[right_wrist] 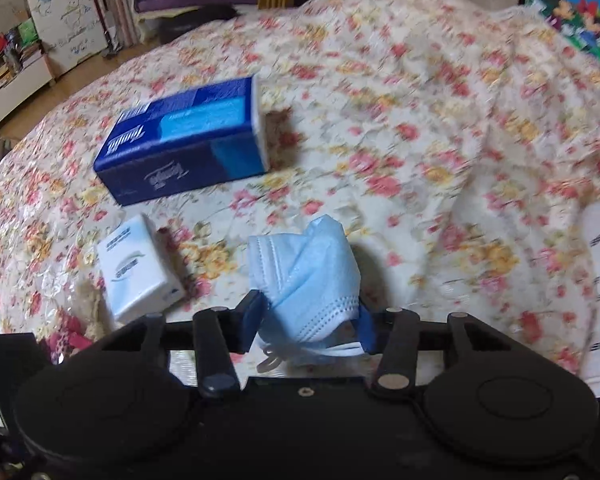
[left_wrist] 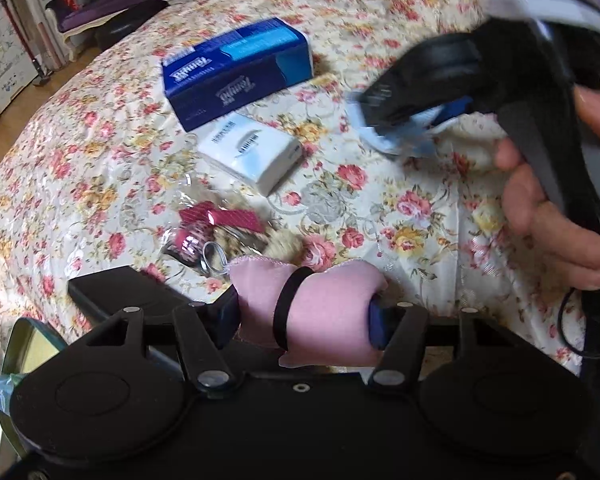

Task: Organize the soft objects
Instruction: 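Grasp the blue face mask with the right tool, then carry the pink plush into the tray with the left tool while the right tool drops the mask there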

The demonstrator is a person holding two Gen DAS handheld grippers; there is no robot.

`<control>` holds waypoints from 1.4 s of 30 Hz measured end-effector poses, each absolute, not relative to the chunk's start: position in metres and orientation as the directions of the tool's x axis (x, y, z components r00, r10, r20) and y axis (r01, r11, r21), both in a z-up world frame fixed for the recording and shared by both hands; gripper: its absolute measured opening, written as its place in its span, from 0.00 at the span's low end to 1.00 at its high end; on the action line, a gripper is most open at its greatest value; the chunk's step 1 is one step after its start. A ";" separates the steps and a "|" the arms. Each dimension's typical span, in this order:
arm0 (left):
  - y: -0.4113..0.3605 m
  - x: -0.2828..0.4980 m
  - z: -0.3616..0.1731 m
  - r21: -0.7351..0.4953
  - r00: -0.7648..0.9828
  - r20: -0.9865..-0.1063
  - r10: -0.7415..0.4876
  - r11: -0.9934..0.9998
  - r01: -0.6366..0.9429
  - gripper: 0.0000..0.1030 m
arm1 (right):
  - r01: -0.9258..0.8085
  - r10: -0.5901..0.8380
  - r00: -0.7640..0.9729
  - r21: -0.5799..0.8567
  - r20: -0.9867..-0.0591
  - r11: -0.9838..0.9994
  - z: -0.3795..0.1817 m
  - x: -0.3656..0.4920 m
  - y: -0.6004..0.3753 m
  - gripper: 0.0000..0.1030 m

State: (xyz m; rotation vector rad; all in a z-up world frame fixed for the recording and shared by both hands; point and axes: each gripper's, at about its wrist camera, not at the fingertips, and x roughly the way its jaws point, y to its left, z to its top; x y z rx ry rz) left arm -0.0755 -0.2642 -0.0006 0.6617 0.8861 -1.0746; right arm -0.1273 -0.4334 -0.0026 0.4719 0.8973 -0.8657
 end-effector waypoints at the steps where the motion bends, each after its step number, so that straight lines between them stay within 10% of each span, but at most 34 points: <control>1: -0.262 -0.075 0.002 0.034 0.207 -0.863 -0.461 0.357 0.934 0.56 | 0.816 -0.449 0.340 0.022 -0.826 0.578 0.001 -0.132 -0.435 0.40; 11: -0.242 -0.070 0.027 -0.015 0.205 -0.843 -0.498 0.403 0.915 0.56 | 0.818 -0.409 0.486 0.237 -0.772 0.524 0.031 -0.189 -0.453 0.40; 26: -0.155 -0.010 0.047 -0.020 0.337 -0.826 -0.451 0.621 0.783 0.56 | 0.779 -0.457 0.485 0.130 -0.746 0.614 0.040 -0.175 -0.410 0.40; 42: -0.059 0.087 0.016 -0.079 0.388 -0.867 -0.312 0.855 0.512 0.56 | 0.456 -0.211 0.661 0.162 -0.720 0.875 0.081 -0.112 -0.257 0.40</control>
